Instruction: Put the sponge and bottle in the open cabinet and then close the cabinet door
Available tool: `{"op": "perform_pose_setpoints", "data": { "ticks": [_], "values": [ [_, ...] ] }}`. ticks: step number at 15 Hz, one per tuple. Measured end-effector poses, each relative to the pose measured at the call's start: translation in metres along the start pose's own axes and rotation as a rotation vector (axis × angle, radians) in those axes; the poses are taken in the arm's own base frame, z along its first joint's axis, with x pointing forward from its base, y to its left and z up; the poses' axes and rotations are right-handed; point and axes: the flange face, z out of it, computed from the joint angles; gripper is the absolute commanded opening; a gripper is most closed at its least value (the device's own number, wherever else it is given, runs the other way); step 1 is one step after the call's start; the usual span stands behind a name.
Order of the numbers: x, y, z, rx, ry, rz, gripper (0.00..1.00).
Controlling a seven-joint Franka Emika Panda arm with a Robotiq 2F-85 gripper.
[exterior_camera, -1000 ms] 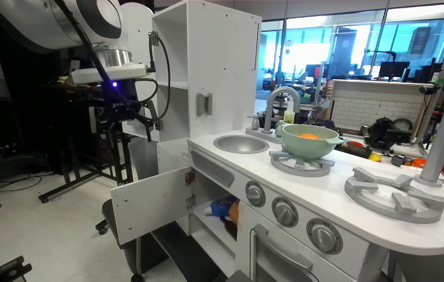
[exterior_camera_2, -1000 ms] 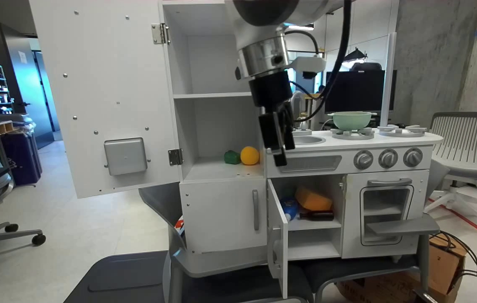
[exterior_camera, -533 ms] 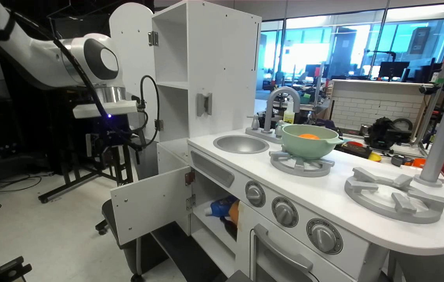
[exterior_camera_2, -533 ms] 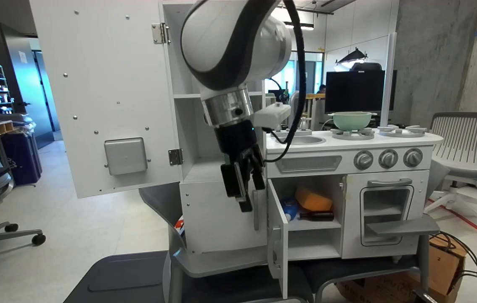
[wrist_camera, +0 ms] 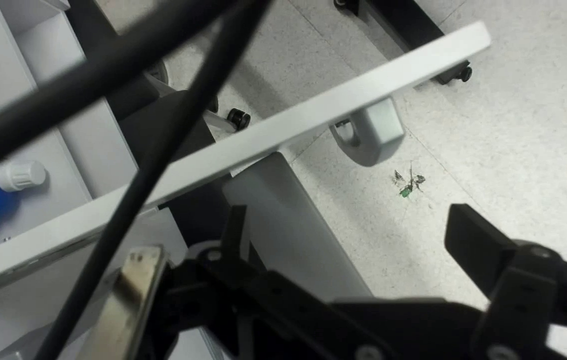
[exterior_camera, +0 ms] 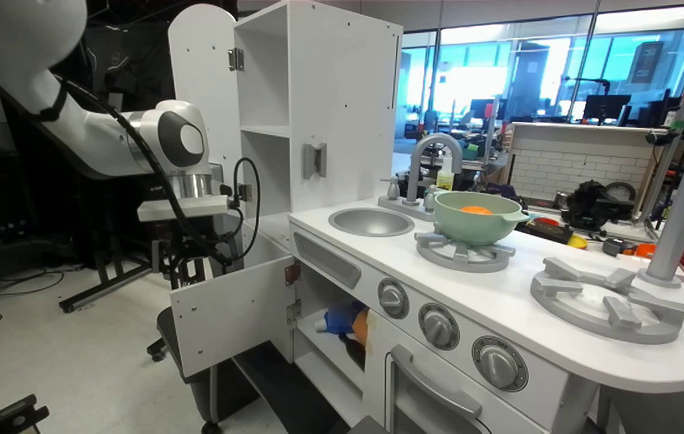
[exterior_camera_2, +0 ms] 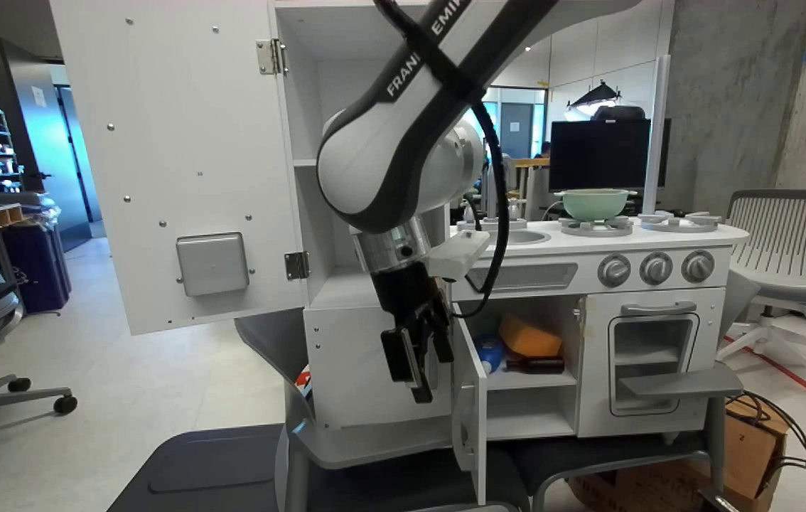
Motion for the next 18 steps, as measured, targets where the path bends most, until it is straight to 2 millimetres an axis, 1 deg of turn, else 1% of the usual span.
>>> {"op": "perform_pose_setpoints", "data": {
  "ticks": [2,5,8,12,15,18],
  "values": [
    [-0.002,0.011,0.007,-0.005,-0.026,0.023,1.0],
    [-0.013,0.037,0.009,-0.033,-0.048,0.082,1.0],
    [-0.03,0.067,0.008,-0.061,-0.07,0.154,1.0],
    [-0.054,0.103,0.015,-0.077,-0.091,0.231,1.0],
    [-0.065,0.119,0.02,-0.08,-0.101,0.266,1.0],
    [-0.068,0.123,0.022,-0.082,-0.106,0.29,1.0]
  ]
}}
